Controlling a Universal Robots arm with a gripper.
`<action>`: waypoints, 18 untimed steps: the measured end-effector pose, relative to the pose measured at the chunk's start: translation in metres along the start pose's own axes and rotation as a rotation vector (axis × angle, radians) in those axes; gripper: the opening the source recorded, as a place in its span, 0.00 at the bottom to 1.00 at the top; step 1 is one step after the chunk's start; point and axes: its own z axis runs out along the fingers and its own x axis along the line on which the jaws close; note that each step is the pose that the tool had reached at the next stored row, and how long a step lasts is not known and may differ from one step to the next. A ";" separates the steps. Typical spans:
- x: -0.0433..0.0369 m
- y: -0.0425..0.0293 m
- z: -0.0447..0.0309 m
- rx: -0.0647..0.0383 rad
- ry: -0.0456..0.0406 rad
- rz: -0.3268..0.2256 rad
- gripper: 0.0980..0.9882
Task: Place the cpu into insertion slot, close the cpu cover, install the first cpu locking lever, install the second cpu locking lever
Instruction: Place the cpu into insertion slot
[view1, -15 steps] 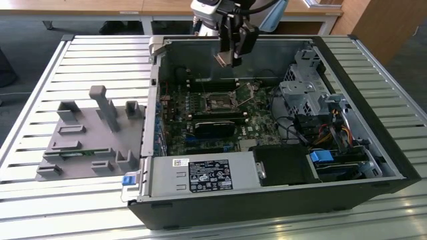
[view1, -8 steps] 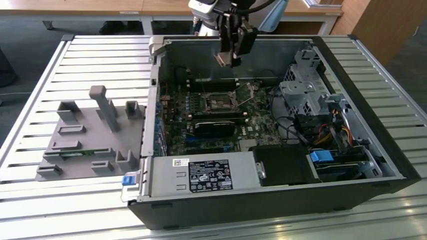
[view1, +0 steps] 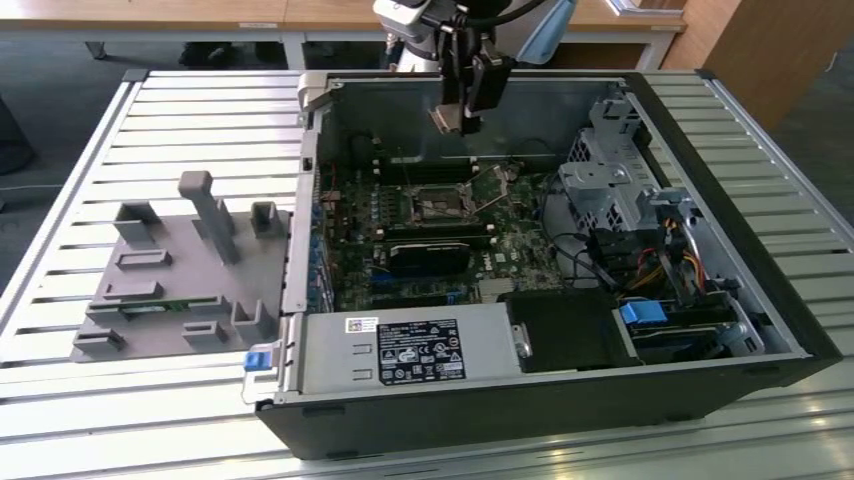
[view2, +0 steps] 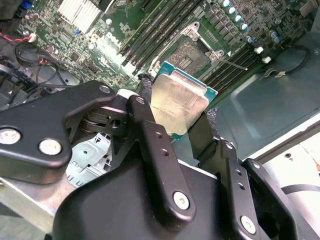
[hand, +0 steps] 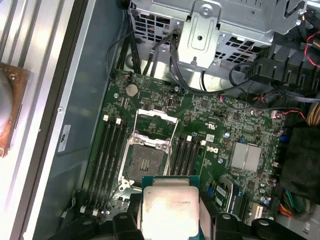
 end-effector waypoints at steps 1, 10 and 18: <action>0.0000 0.0000 0.0001 0.000 -0.0002 0.003 0.50; 0.0001 -0.0001 0.0024 0.005 0.0004 0.013 0.50; 0.0002 -0.0001 0.0043 0.006 -0.0008 0.027 0.50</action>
